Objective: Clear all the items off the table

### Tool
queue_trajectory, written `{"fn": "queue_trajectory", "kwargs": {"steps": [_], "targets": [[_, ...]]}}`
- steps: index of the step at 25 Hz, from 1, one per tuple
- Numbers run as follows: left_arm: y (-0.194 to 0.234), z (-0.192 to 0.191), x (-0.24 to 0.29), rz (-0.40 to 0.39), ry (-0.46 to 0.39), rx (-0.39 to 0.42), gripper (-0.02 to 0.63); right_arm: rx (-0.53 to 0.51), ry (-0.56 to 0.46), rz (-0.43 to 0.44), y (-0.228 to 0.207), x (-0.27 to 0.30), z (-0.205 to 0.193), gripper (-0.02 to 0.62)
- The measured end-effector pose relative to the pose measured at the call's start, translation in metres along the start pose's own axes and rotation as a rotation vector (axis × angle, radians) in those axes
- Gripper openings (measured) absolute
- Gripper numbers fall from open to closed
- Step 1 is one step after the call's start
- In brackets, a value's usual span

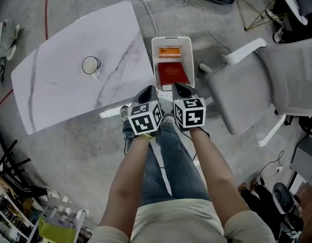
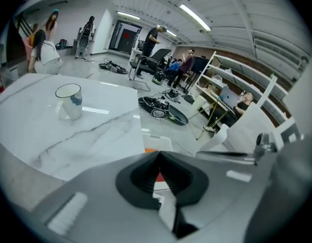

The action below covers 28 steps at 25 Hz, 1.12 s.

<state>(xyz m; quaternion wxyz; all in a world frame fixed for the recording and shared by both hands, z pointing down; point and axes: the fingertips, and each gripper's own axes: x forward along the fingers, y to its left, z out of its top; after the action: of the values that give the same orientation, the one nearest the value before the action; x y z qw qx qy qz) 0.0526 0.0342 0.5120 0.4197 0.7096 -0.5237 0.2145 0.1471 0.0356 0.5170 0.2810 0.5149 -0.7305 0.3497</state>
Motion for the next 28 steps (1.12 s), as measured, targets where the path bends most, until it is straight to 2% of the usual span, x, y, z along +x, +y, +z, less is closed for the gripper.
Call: {"fn": "queue_trajectory", "kwargs": {"steps": [15, 28], "targets": [[0.123, 0.024, -0.045, 0.042, -0.007, -0.026, 0.008, -0.013, 0.002, 0.046, 0.121, 0.047, 0.019, -0.002], [0.232, 0.049, -0.071, 0.114, -0.022, -0.076, 0.008, -0.068, 0.015, 0.108, 0.219, 0.107, 0.041, -0.002]]}}
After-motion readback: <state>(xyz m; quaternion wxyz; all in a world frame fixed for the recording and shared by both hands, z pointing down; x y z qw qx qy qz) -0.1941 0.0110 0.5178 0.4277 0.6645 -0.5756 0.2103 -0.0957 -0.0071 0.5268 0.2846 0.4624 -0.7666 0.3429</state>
